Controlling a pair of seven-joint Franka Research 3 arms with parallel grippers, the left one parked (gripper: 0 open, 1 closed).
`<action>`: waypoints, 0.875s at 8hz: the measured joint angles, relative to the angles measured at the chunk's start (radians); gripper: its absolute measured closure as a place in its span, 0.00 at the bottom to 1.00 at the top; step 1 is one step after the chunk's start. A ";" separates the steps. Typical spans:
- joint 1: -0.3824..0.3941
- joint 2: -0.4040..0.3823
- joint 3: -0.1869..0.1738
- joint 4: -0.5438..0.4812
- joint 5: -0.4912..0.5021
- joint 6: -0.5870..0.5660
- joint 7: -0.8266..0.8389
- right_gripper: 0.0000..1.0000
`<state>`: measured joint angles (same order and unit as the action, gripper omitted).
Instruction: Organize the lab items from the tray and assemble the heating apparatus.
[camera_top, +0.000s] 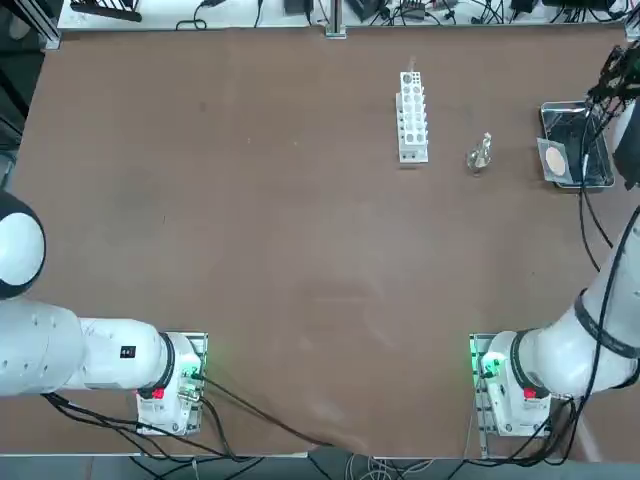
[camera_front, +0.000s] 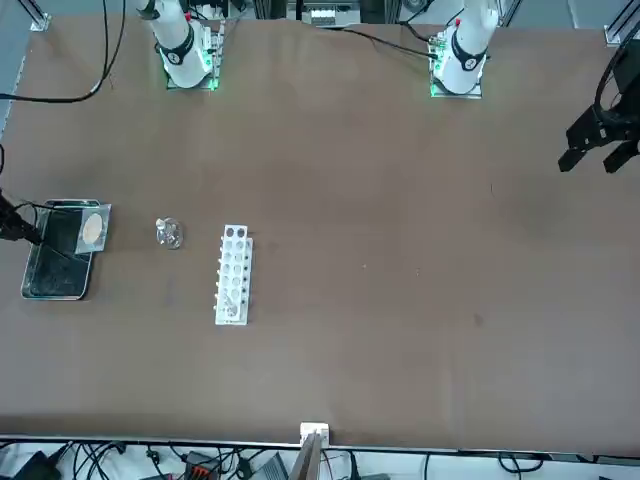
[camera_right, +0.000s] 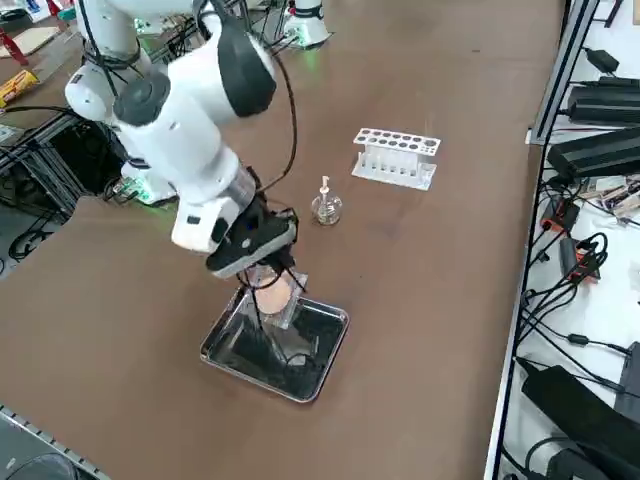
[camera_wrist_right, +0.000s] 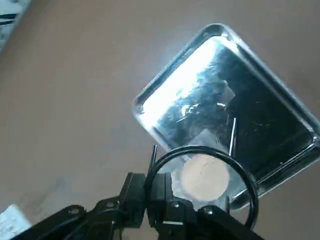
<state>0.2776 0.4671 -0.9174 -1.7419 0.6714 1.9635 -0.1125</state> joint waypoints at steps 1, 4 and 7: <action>0.091 -0.020 -0.060 0.008 -0.003 -0.026 0.039 0.93; 0.446 -0.044 -0.268 0.001 -0.012 -0.069 0.188 0.93; 0.641 -0.038 -0.308 -0.034 -0.015 -0.069 0.287 0.93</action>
<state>0.9186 0.4296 -1.2258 -1.7762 0.6564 1.8948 0.1741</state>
